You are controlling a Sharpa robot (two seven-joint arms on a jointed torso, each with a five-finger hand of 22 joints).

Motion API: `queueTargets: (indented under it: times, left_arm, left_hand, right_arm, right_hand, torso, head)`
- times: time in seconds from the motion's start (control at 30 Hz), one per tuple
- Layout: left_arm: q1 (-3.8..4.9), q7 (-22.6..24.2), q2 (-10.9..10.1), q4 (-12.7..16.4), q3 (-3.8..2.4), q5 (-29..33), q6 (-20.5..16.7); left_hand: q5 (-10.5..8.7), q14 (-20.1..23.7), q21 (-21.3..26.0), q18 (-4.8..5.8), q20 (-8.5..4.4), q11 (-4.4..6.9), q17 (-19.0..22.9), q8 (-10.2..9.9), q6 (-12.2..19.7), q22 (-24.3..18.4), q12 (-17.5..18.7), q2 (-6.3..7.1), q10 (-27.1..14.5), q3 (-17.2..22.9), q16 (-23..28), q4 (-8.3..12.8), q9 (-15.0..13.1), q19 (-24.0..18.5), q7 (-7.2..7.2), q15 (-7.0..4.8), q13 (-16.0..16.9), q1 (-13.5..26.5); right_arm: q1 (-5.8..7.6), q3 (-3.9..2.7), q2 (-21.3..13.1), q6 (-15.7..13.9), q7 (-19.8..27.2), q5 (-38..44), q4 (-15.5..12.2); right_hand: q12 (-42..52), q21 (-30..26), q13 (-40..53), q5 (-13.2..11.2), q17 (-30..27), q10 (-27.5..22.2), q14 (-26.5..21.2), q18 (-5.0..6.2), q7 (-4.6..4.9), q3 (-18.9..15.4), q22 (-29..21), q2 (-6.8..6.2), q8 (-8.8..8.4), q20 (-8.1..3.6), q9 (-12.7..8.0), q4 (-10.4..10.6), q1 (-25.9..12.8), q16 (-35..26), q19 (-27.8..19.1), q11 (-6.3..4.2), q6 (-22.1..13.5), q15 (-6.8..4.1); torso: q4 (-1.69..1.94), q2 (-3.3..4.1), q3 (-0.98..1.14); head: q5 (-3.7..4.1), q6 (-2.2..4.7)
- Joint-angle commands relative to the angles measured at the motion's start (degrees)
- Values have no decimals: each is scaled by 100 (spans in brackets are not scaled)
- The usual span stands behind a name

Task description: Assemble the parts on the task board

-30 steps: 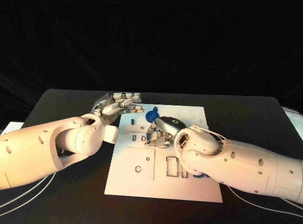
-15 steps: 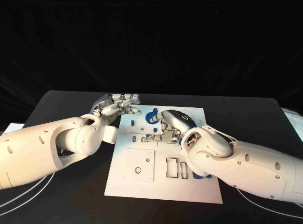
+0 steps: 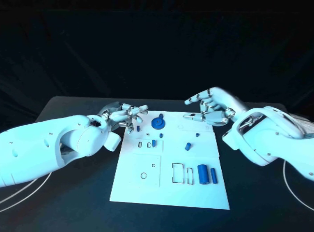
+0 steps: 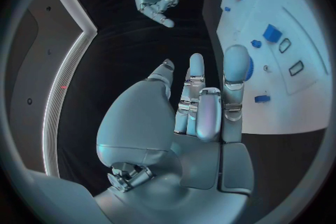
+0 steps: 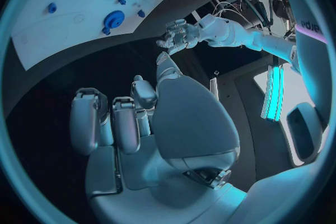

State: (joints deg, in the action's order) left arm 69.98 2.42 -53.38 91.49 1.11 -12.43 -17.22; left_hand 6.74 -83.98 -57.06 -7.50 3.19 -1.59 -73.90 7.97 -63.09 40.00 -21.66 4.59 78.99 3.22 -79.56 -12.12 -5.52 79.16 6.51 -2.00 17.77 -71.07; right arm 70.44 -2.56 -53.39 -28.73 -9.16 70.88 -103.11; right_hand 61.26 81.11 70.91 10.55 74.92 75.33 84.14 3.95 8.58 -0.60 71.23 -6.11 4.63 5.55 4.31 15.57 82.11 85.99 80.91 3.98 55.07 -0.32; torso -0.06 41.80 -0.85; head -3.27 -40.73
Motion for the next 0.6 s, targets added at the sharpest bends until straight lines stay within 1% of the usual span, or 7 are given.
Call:
queueTargets:
  times: [0.03,0.1,0.17,0.27,0.4,0.5,0.6]
  left_arm:
    - [210,-2247,80,-103,-21,-2063,1214]
    - [310,-2732,136,-151,-22,-2697,1561]
    - [379,-3077,204,-189,-23,-3197,1810]
    - [474,-3500,375,-300,-23,-3783,2071]
    - [536,-3940,666,-500,-21,-4180,2378]
    - [561,-4207,912,-655,-16,-4447,2617]
    - [575,-4362,1087,-774,-13,-4592,2770]
  left_hand:
    - [-313,-462,-763,127,-16,116,-965,277,-55,939,-984,-12,-179,-368,-560,-372,-144,79,-87,-112,847,334]
    - [-348,-487,-1218,135,-76,140,-1192,658,23,1428,-2318,-93,-633,-761,-748,-423,-366,-20,-163,-127,2076,404]
    - [-400,-552,-1461,201,-66,142,-1433,792,-47,1811,-2747,-69,-587,-882,-918,-460,-443,61,-201,-142,2536,498]
    - [-401,-602,-1873,287,-113,224,-1610,1095,-106,2426,-3482,7,-454,-1126,-1044,-471,-648,210,-284,-208,3286,663]
    - [-403,-602,-2258,388,-162,277,-1610,1400,-105,3046,-4049,377,-296,-1199,-1044,-505,-883,413,-359,-266,3883,1380]
    - [-398,-602,-2492,452,-199,309,-1610,1819,143,3434,-4355,414,-310,-1062,-1044,-493,-1270,521,-391,-297,4206,1498]
    - [-402,-602,-2601,488,-205,316,-1610,1945,208,3637,-4449,343,-282,-1033,-1044,-487,-1387,591,-404,-304,4311,1517]
  right_arm:
    - [85,6,-202,65,419,-1433,-9]
    - [125,6,-305,68,409,-1557,1]
    - [147,7,-366,82,387,-1625,10]
    - [167,13,-432,101,340,-1660,24]
    - [179,25,-492,130,270,-1649,45]
    - [182,37,-525,155,204,-1623,66]
    - [184,44,-536,168,163,-1604,82]
  right_hand:
    - [3,-22,2,44,852,24,423,-5,-5,-4,-2,55,24,-20,2,-37,11,-16,-3,-45,37,-43]
    - [8,-22,1,58,861,29,426,-5,-9,-9,0,60,27,-25,2,-50,18,-12,-1,-49,50,-47]
    - [10,-21,0,65,861,33,426,-6,-12,-12,1,62,29,-27,3,-56,22,-12,0,-52,58,-49]
    - [7,-23,-3,69,857,33,425,-5,-14,-15,-2,63,30,-28,3,-59,23,-15,-1,-53,63,-50]
    - [8,-31,-8,81,833,39,420,-2,-19,-29,-18,57,34,-33,4,-73,26,-31,-7,-59,81,-55]
    - [6,-33,-12,86,825,40,418,-1,-22,-36,-21,53,35,-36,4,-78,26,-37,-7,-61,87,-56]
    - [6,-40,-21,138,810,50,415,0,-29,-59,-30,49,34,-44,2,-98,30,-50,-9,-69,104,-65]
  torso:
    - [-65,-100,9]
    - [-83,-115,20]
    - [-112,-131,42]
    - [-134,-148,56]
    - [-144,-170,69]
    - [-145,-176,75]
    - [-160,-180,89]
  head:
    - [-48,-31]
    - [-59,-32]
    - [-85,-44]
    - [-104,-72]
    - [-107,-95]
    - [-114,-131]
    - [-128,-149]
